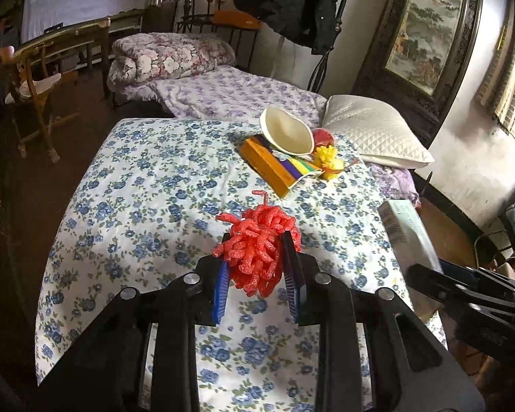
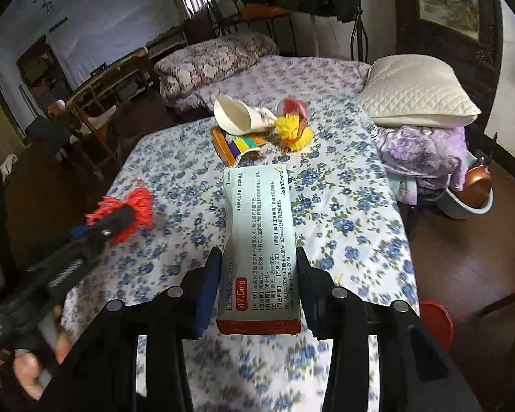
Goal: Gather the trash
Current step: 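Carry the medicine box and red string over the red basket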
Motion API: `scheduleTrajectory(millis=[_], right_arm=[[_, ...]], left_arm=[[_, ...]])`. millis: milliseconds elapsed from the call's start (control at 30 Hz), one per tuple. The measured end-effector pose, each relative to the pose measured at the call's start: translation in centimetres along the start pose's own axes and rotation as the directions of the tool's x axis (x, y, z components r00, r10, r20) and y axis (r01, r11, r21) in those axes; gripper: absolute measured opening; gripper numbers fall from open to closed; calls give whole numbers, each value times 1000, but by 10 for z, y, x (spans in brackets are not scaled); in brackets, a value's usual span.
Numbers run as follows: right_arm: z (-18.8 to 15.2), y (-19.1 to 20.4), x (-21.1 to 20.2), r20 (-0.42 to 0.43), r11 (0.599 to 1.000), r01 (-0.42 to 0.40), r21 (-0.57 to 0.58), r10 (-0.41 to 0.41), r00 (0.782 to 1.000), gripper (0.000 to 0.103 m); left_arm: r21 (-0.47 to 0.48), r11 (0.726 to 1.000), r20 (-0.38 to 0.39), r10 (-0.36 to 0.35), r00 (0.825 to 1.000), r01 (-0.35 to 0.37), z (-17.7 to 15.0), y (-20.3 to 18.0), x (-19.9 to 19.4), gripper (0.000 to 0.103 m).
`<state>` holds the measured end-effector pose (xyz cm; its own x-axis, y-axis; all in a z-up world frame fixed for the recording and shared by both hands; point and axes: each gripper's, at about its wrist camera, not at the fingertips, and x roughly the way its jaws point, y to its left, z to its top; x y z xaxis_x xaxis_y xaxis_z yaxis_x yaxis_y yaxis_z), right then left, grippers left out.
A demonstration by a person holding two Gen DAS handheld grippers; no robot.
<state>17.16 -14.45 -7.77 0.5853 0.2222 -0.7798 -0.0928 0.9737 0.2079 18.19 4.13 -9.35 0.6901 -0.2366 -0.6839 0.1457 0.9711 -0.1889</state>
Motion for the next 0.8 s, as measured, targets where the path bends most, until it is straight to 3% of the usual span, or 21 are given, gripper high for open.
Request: scheduleTrajectory(millis=[467, 633, 800], right_arm=[[-19, -16, -39, 54, 999, -26, 41, 23, 998, 42], [-28, -55, -47, 67, 995, -22, 98, 15, 998, 42], [-48, -122, -53, 61, 981, 26, 191, -39, 997, 42]], left_arm=[[70, 997, -2, 16, 1000, -16, -5, -23, -8, 29], [113, 993, -34, -23, 999, 27, -9, -56, -2, 29], [200, 974, -101, -89, 991, 107, -24, -117, 19, 29]])
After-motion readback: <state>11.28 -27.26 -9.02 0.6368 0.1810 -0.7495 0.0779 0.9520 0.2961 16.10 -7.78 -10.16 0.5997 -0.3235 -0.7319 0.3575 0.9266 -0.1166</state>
